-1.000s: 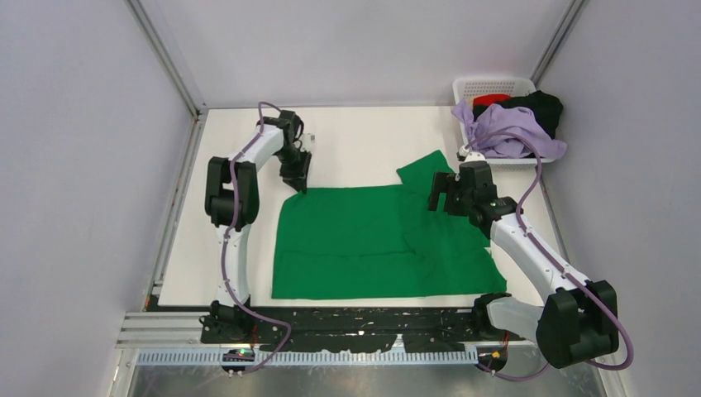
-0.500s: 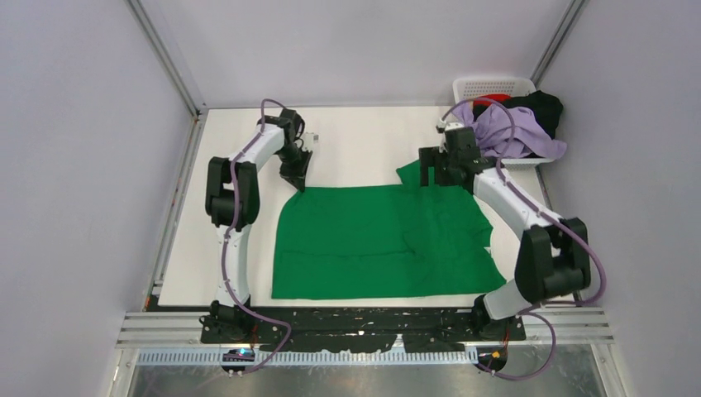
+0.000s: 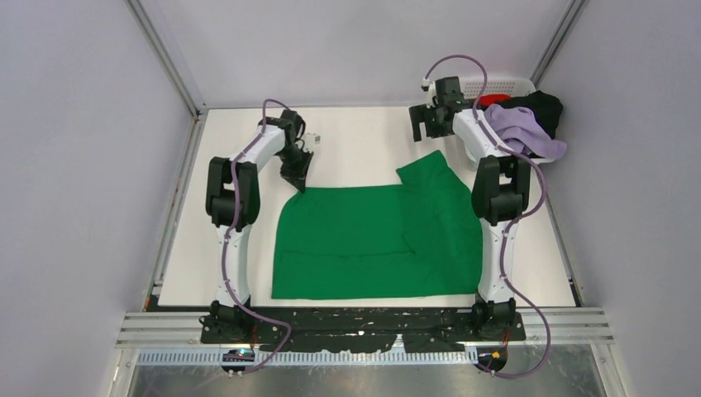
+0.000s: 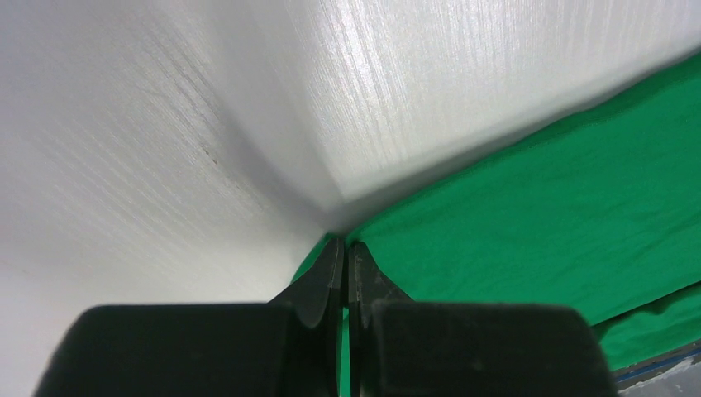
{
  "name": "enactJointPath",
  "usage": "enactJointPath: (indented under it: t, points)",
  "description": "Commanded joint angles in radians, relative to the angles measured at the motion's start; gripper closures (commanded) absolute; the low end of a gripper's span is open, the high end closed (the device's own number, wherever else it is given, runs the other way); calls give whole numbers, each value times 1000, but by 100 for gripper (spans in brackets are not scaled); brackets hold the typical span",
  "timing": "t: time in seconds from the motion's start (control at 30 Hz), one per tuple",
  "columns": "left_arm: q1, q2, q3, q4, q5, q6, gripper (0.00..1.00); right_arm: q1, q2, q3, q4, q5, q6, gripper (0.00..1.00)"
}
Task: Fold and stack the t-shirts
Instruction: Grab the side of the flattened tshirt furthest away from the robot with both arms
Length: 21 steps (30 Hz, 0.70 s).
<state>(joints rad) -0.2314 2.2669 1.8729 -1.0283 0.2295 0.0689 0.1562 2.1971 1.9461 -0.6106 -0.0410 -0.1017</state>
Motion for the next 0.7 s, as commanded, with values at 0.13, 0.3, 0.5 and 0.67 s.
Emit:
enactJointPath:
  t: [0.13,0.3,0.5,0.67]
  points:
    - [-1,-36,7,34,20,21,100,-9,194,200,-169,-18,97,8]
    - [-1,-35,6,38,18,20,100,-8,238,212,-206,-13,101,15]
    - [0,-38,2,39,10,18,100,-8,240,218,-230,6,130,20]
    - [0,-38,4,42,8,16,100,-9,206,161,-251,35,122,27]
